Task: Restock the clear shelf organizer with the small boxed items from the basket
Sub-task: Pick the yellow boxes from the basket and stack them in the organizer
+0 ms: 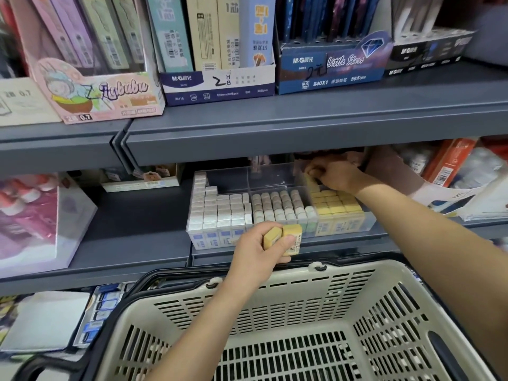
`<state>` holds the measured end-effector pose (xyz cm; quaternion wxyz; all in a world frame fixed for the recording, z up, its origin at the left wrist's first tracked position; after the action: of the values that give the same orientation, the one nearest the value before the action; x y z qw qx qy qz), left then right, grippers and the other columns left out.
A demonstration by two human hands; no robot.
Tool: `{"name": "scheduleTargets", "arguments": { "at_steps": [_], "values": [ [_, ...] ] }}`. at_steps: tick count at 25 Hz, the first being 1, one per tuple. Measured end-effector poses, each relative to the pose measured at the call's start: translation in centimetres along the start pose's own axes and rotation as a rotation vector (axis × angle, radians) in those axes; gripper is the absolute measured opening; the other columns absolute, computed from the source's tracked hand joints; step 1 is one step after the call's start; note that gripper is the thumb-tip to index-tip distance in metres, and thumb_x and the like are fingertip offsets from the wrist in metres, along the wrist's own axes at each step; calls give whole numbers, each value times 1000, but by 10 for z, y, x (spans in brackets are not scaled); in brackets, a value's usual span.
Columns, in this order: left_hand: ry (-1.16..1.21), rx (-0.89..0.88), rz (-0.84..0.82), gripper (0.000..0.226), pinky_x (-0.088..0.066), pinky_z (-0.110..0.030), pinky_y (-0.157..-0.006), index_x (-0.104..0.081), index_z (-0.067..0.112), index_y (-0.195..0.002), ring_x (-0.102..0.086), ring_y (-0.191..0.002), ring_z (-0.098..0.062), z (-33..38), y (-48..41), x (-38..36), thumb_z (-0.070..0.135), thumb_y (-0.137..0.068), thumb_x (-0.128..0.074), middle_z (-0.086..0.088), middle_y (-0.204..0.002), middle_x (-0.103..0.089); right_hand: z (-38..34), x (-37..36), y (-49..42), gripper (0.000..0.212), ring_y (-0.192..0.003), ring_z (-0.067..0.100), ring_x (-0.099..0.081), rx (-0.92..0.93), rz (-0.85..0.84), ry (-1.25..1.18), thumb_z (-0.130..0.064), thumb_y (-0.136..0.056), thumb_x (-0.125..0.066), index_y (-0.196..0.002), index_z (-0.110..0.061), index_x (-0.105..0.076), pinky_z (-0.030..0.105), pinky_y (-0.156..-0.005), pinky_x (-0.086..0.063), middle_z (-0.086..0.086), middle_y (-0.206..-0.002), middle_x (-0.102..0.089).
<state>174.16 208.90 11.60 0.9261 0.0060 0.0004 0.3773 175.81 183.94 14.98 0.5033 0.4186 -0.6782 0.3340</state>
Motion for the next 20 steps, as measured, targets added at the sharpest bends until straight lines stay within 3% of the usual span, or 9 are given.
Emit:
{"name": "scheduleTargets", "arguments": {
  "at_steps": [4,6,8,11,13,17,20],
  "values": [
    [2,-11,10,14,-56,-20,-63,-63,24,-85,-65,-73,-2,2,1,0,11,-85,-65,-1,-84,-59,-7,8,15,31,-119,26,-49,61,-46,81,-26,-98,-38,-122,-25,-56,30,-97,-34,3,-134,-53],
    [4,-1,18,13,-55,-19,-62,-63,24,-85,-67,-75,-5,2,1,1,12,-85,-65,-5,-87,-60,-19,19,35,28,-104,30,-59,70,128,71,-29,-96,-42,-117,-25,-59,35,-86,-45,7,-116,-64],
    [-1,8,8,12,-55,-18,-61,-63,23,-86,-66,-73,-4,3,1,1,11,-85,-65,-5,-87,-60,-37,27,64,25,-83,25,-63,132,238,-79,-35,-93,-47,-106,-24,-65,29,-71,-44,3,-92,-69],
    [24,20,-9,12,-55,-20,-60,-63,21,-86,-65,-69,-2,6,0,-1,9,-86,-64,-4,-82,-59,-69,29,112,36,-80,4,-61,308,86,-329,-49,-86,-49,-102,-24,-69,17,-71,-47,-11,-91,-68],
    [39,13,-37,13,-56,-22,-60,-65,22,-86,-63,-69,-2,11,0,-5,9,-86,-63,-3,-80,-59,-80,25,132,27,-79,3,-59,373,27,-317,-40,-85,-59,-100,-21,-70,14,-72,-46,-10,-89,-67],
    [0,-22,-13,12,-55,-30,-65,-55,32,-97,-62,-63,-7,18,0,-7,22,-91,-57,-1,-88,-61,-77,32,137,10,-73,6,-58,334,61,-373,-26,-84,-64,-90,-20,-69,14,-69,-45,-11,-80,-64],
    [-114,-49,-31,7,-50,-31,-65,-42,29,-99,-60,-68,-19,17,2,0,28,-91,-44,6,-90,-65,-51,44,119,4,-75,9,-64,172,71,-511,-25,-85,-62,-84,-28,-65,24,-74,-51,-12,-81,-66]
  ]
}}
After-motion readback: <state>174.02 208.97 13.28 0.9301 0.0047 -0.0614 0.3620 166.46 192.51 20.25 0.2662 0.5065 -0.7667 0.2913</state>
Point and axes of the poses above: each hand's wrist, its own y-axis away from the middle knuckle, its own x-axis out of the back of the hand, z = x × y, the point moved 4 cm from there along -y, towards the middle knuckle
